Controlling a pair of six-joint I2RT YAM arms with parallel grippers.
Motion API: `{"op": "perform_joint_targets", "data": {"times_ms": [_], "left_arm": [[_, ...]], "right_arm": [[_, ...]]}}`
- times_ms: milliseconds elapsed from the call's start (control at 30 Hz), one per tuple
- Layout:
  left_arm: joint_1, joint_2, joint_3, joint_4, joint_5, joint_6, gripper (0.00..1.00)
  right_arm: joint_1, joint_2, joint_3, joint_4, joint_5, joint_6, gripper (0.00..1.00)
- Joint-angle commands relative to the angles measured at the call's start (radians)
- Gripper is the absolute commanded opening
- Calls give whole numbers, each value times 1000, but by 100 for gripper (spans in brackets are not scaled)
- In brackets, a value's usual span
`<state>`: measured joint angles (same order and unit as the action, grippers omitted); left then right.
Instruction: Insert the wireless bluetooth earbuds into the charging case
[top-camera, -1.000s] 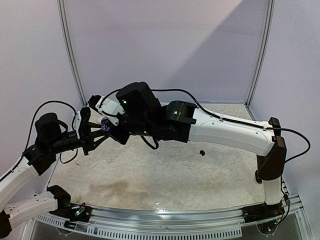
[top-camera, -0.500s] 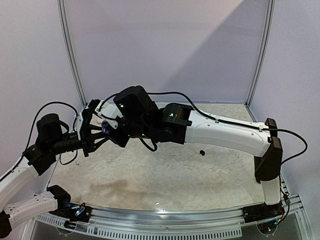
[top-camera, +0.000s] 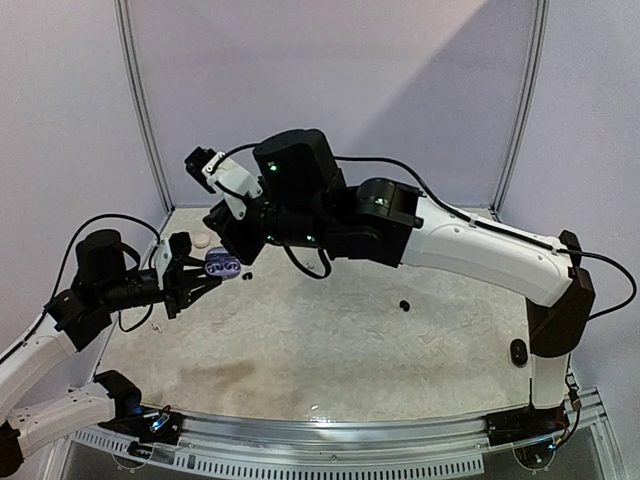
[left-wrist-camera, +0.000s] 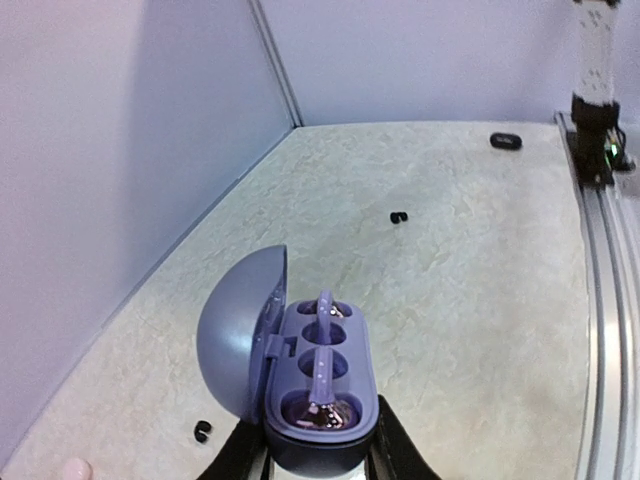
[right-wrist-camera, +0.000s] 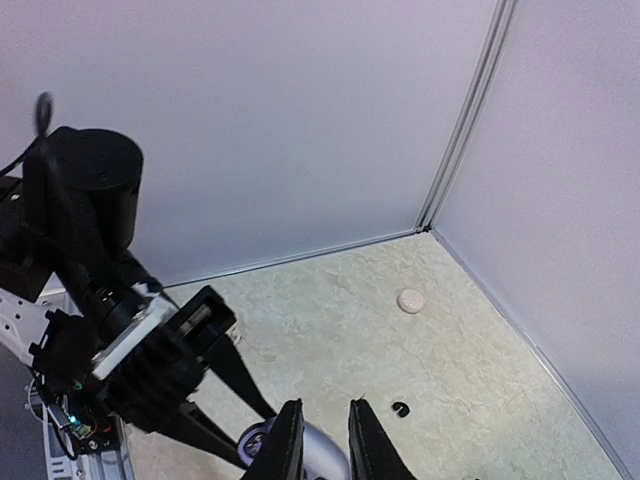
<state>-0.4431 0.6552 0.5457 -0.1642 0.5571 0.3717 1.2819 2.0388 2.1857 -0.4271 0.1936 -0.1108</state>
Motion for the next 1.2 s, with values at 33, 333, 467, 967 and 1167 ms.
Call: {"op": "perform_joint_targets", "data": {"times_ms": [33,333,467,967,1167], "left_arm": [[-12,-34,43,-126,60,318,0],[-13,-28,57,-98,-62,416,0],[-8,-14,60,-52,-134,308,0],[-7,41,61,218,171,-598,0],[-9,77,103,291,286,-646,0]], "right_arm": [[-26,81,57,-40,94,144,17],[5,175,62,-117,-28,165,17],[25,143,-3,-175,6,134,17],[-175,-245,-365,-2,-287,208,90],[-229,-314,-492,248,-622,262,83]]}}
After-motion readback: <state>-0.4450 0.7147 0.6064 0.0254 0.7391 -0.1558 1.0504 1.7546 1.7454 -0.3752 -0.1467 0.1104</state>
